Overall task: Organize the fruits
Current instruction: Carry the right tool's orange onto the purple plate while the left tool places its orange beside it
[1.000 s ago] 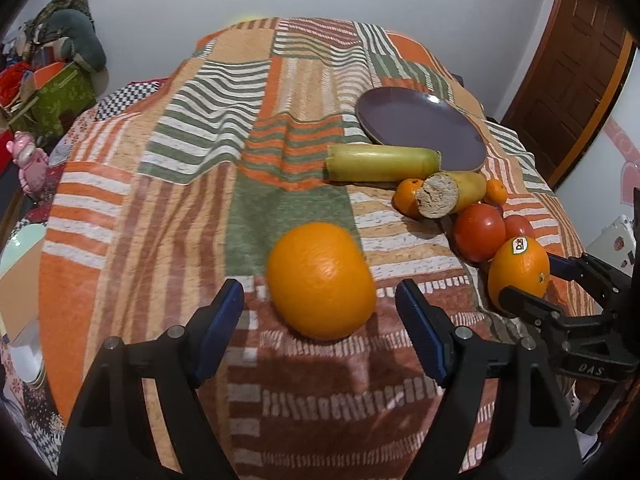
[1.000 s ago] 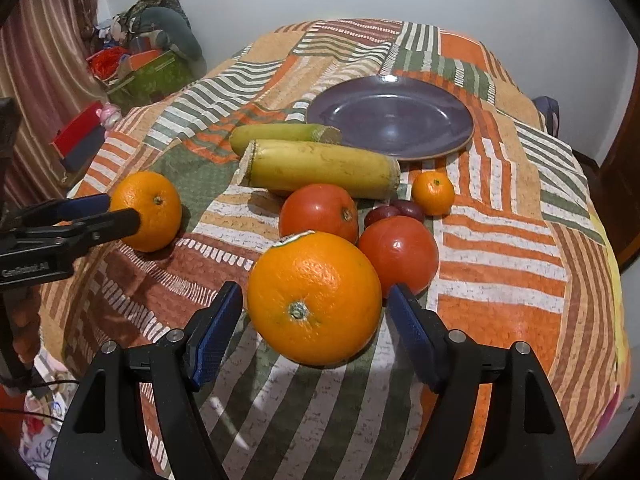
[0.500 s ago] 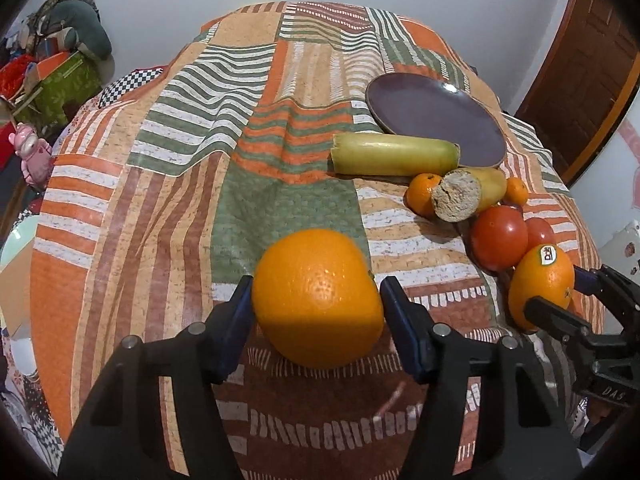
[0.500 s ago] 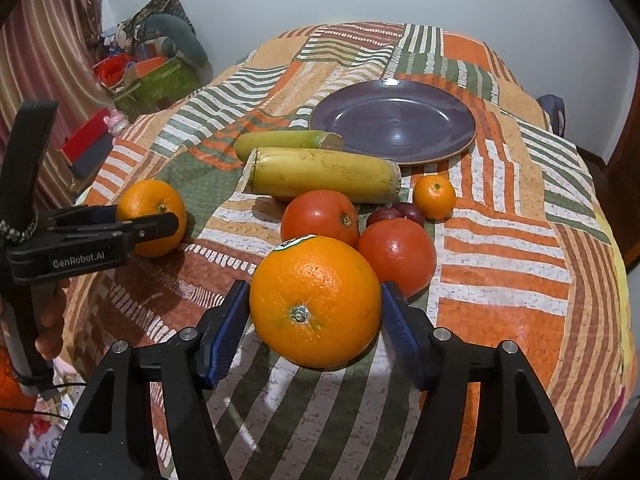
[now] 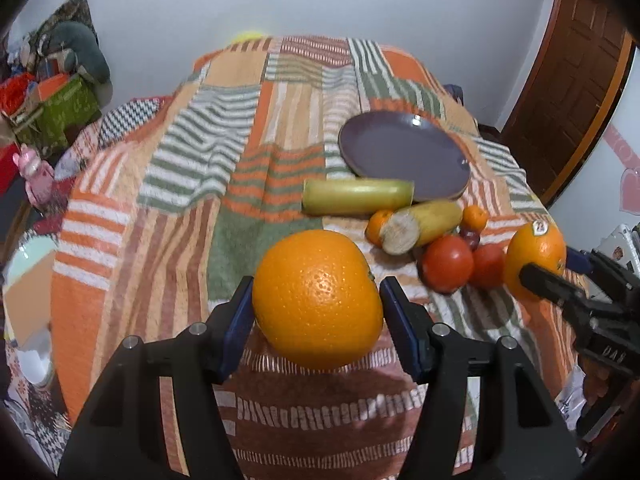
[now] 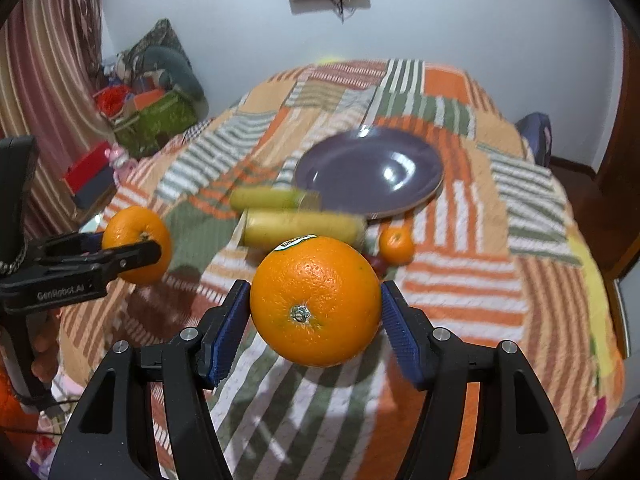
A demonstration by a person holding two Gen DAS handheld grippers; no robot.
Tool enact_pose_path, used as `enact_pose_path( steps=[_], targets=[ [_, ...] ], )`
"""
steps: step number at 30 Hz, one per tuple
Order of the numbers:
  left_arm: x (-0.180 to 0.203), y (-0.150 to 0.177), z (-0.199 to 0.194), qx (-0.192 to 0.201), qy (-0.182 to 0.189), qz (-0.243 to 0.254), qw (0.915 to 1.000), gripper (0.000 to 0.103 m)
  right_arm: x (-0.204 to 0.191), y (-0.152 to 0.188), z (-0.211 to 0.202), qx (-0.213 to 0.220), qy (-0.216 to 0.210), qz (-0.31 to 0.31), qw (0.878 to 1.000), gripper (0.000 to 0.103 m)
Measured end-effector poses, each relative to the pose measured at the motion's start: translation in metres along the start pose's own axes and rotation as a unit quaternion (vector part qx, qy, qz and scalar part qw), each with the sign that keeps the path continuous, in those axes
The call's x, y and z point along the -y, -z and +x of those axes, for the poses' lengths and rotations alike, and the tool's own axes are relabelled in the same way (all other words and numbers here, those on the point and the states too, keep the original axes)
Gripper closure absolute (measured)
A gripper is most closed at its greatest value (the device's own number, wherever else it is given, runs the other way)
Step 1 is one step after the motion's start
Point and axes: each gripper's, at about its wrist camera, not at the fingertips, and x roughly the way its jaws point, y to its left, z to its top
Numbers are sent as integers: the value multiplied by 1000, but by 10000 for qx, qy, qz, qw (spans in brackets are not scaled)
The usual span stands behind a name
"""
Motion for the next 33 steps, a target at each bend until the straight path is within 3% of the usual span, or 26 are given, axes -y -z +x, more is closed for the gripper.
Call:
enact_pose_path(
  steps=[13,33],
  targets=[
    [29,-56,-13,536,2,154,9984,41,33,-47,-19,814,290,18,9963,41],
    [51,-131,31,730,-14,338,9968,41,63,-102,9,1203,480,-260,9912,41]
  ],
)
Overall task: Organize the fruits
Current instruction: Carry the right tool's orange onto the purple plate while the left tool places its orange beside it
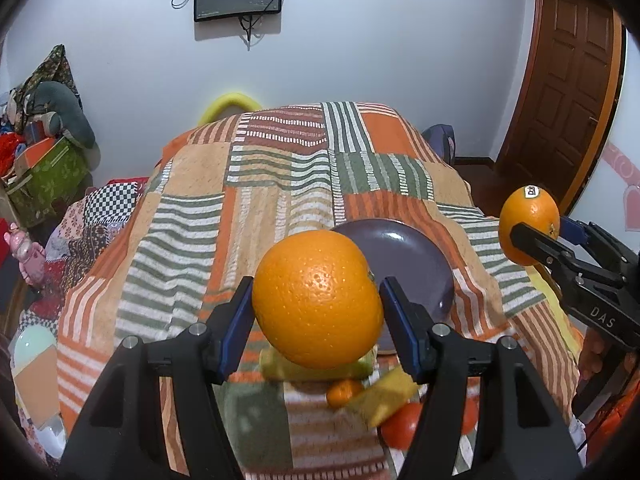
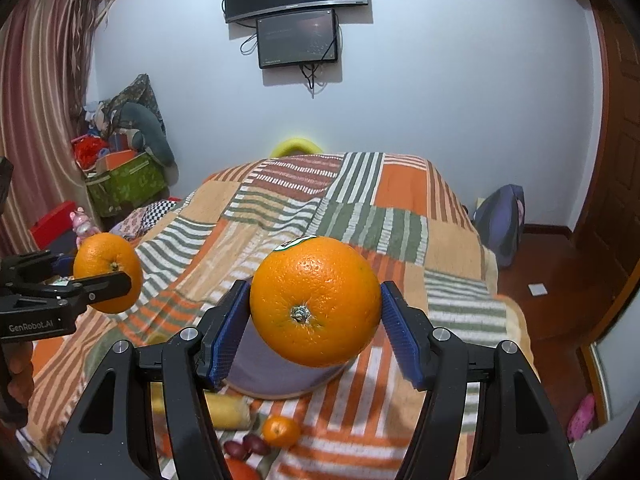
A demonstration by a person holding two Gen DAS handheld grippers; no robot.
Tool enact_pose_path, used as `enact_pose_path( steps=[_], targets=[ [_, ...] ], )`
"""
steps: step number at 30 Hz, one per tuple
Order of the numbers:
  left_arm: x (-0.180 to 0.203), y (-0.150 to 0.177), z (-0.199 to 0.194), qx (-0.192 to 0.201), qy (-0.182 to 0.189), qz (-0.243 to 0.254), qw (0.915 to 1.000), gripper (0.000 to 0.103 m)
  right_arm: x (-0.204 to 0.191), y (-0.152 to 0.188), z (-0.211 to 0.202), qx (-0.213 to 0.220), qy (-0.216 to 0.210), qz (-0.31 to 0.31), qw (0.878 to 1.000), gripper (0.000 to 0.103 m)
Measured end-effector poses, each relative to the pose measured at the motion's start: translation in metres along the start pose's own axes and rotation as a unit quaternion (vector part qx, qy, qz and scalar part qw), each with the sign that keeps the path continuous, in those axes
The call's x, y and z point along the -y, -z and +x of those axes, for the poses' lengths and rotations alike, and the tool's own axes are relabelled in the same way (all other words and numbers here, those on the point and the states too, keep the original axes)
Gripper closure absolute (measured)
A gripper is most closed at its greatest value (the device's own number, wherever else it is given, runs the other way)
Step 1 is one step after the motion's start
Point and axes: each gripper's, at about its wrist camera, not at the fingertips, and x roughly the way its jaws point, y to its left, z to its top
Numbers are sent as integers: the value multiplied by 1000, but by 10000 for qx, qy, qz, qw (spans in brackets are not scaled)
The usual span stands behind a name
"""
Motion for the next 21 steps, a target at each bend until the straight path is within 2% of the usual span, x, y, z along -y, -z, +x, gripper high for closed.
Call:
enact_pose_path(
  steps=[11,21],
  targets=[
    [-5,-20,55,-273,82,67,9996,41,-4,-7,49,-210,-246,0,9995,41],
    [-2,-26,99,-551,70,234,9982,41,1,-1,97,-666,-174,-124,9976,41]
  ],
)
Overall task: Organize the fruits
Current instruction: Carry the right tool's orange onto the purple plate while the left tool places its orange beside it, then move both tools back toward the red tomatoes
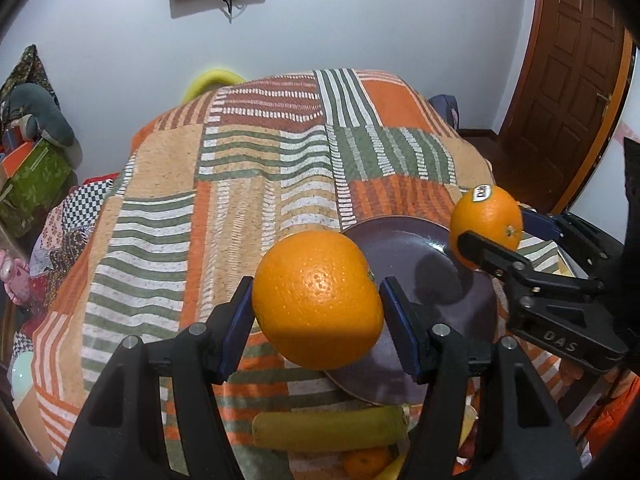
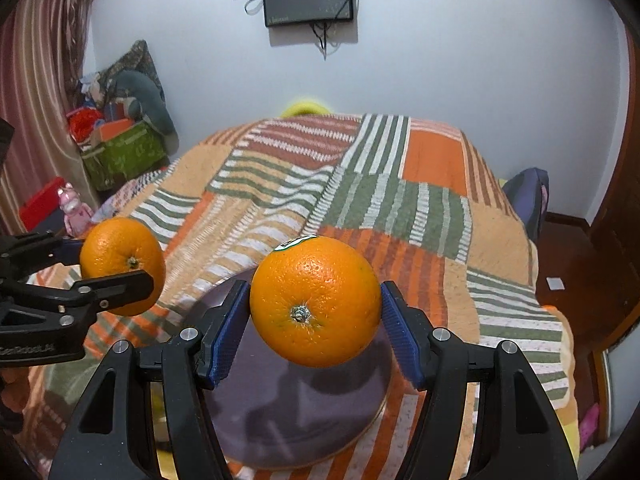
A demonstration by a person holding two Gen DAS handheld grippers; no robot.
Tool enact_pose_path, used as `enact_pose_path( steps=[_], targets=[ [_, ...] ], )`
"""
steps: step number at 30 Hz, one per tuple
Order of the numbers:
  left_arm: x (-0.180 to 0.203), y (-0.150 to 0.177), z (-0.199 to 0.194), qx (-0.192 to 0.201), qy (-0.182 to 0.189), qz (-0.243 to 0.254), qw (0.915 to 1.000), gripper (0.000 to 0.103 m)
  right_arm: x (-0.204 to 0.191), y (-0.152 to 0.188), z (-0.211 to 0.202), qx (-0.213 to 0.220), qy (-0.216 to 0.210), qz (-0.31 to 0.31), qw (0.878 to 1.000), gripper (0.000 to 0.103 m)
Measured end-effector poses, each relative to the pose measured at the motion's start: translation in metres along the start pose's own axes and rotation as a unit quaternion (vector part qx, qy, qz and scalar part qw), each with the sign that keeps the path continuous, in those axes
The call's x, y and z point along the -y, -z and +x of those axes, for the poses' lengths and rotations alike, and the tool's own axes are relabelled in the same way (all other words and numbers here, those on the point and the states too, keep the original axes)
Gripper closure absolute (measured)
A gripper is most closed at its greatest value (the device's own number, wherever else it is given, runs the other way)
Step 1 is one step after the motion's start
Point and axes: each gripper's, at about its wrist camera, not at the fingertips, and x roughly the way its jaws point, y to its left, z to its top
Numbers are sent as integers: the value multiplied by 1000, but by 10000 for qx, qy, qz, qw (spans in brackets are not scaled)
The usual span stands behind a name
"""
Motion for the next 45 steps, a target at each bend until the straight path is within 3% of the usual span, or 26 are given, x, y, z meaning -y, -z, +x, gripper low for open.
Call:
enact_pose_path(
  steps=[11,20,30,35,45],
  targets=[
    [17,2,55,-803,236,421,9956,41,4,7,35,-575,-2,-178,9982,41],
    [15,2,83,-1234,227,408,9913,41,8,8,57,-877,-95,-251,9958,41],
    [16,0,83,-1189,211,473,9916,39,11,5,63,-971,-167,-193,9949,40],
    [18,-4,54,-688,40,547,9961,24,12,5,58,-1072,-244,-101,9939,39],
    [17,4,-18,-89,-89,529,9985,18,0,5,-2,-632,-16,-276,9976,32]
  ],
)
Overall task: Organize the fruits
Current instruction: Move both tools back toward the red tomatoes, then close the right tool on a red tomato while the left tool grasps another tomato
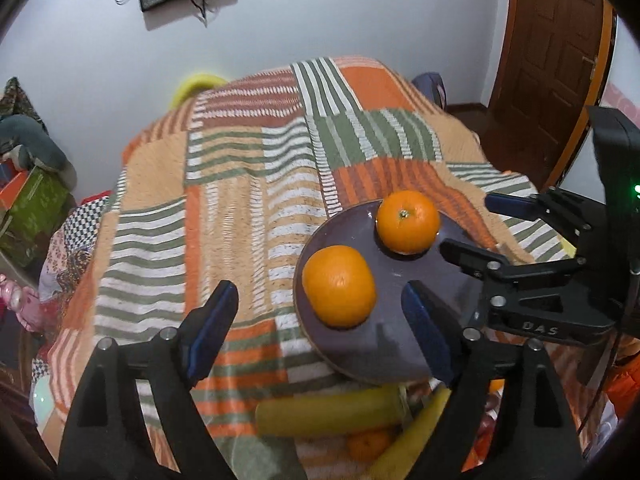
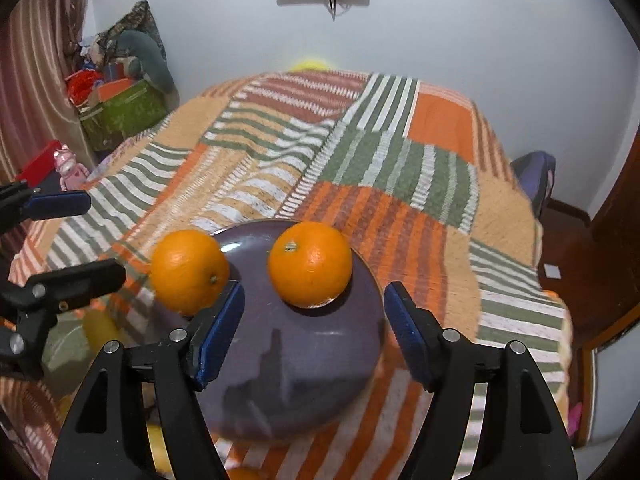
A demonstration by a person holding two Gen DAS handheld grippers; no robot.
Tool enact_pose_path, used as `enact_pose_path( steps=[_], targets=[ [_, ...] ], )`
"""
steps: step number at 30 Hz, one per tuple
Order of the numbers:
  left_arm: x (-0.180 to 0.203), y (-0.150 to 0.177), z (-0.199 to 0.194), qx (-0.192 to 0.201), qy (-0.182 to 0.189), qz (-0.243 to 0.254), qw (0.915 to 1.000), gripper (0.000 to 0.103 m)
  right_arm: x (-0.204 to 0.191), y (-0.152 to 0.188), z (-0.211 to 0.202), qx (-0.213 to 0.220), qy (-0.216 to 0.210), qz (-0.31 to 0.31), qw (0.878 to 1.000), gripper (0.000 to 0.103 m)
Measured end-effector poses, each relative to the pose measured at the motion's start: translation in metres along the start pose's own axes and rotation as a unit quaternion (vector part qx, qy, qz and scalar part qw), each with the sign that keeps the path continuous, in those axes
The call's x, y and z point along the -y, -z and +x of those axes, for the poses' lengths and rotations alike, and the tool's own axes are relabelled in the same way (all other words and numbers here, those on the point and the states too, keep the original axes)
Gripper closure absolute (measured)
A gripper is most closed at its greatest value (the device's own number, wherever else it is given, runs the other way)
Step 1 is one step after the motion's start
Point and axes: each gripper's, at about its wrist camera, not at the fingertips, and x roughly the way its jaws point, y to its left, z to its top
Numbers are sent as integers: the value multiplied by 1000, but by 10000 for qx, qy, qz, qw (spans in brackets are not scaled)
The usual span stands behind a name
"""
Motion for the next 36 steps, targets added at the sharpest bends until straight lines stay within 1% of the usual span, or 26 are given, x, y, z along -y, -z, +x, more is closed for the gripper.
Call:
enact_pose_path(
  steps=[3,6,7,9,12,17,22,25,28,29,30,31,34,36],
  targets=[
    [-4,10,-22,100,-20,-80,9999,17,-4,5,-23,175,66,-53,9998,28],
    [-7,21,-39,174,-38,-122,9998,17,-7,13,-44,322,135,-109,9993,27],
    [-8,26,-45,192,-50,-131,9997,17,-9,16,-51,346,150,-134,9992,26],
    [-8,36,-53,183,-52,-149,9997,17,-11,21,-59,356,148,-168,9991,22],
    [-8,53,-63,129,-57,-181,9997,17,-15,34,-70,355,96,-134,9992,21],
    [-6,85,-74,-58,-6,-357,9993,17,-22,64,-84,258,7,85,9996,21],
    [-3,111,-82,-162,37,-490,9987,17,-32,93,-95,173,-185,256,9993,21],
    [0,124,-83,-235,79,-582,9980,17,-32,105,-95,51,-384,477,9981,21],
    [4,135,-81,-359,218,-657,9970,17,-36,113,-93,-58,-521,608,9968,21],
    [6,139,-80,-386,248,-660,9968,17,-38,116,-90,-98,-550,644,9964,22],
    [8,141,-81,-392,258,-662,9967,17,-38,118,-88,-136,-574,657,9961,26],
    [11,144,-81,-384,265,-663,9967,17,-40,120,-86,-180,-590,656,9959,28],
    [15,149,-82,-391,312,-673,9965,17,-44,125,-76,-350,-637,629,9954,31],
    [17,154,-79,-451,382,-702,9958,17,-47,129,-72,-457,-642,586,9952,38]
  ],
)
